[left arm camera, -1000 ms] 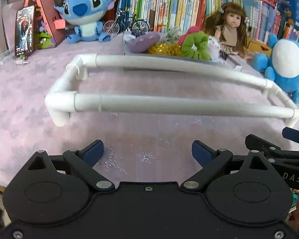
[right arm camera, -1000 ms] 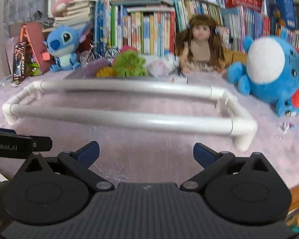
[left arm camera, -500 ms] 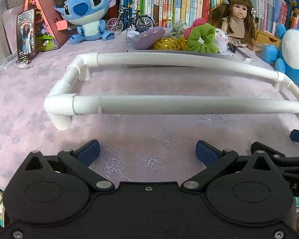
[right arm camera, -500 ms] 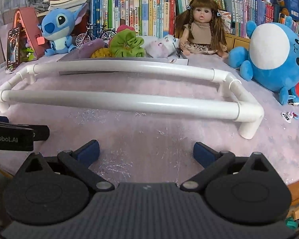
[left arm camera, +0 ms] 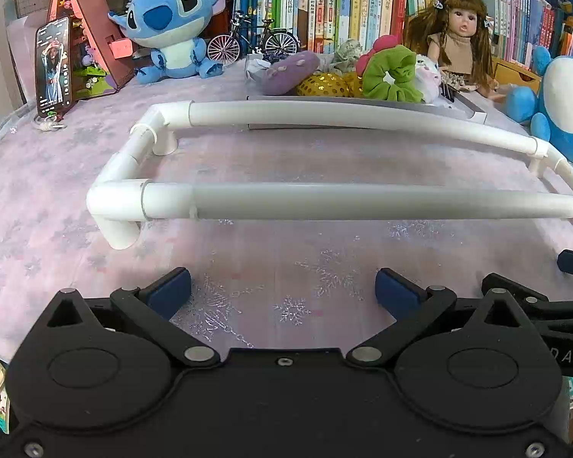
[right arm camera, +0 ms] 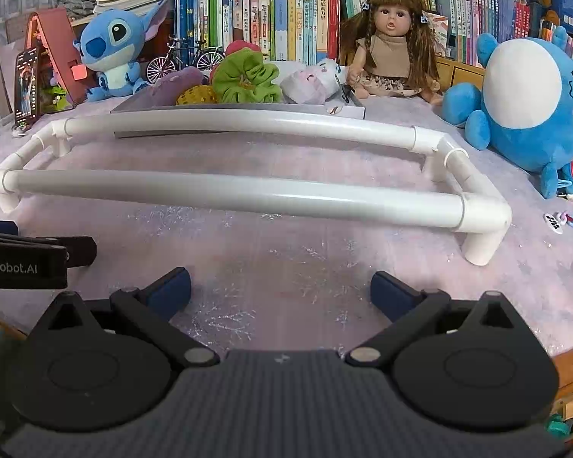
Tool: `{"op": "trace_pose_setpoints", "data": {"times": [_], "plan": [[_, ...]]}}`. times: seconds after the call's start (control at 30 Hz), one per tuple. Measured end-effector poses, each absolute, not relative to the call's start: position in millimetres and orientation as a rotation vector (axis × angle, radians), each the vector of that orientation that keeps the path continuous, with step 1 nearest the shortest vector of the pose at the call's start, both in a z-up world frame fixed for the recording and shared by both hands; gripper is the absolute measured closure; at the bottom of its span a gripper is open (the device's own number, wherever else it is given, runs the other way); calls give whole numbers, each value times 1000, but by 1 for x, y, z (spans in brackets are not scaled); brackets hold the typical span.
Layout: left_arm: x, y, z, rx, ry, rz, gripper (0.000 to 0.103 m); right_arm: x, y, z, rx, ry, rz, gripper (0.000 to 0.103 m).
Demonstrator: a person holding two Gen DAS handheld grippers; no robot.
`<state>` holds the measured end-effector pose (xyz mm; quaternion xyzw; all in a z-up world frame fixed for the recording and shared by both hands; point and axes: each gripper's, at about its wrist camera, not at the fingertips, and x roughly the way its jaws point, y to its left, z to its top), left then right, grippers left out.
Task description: Organize soft objects
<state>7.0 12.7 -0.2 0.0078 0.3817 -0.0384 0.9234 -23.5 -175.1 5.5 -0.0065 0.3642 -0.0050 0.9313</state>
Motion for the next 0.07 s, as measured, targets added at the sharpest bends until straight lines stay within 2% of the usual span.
{"op": "trace_pose_setpoints", "data": {"times": [0.07], "plan": [[6, 12, -1, 17, 780, -76, 0, -24, -175, 6, -14, 744, -10, 0]]}}
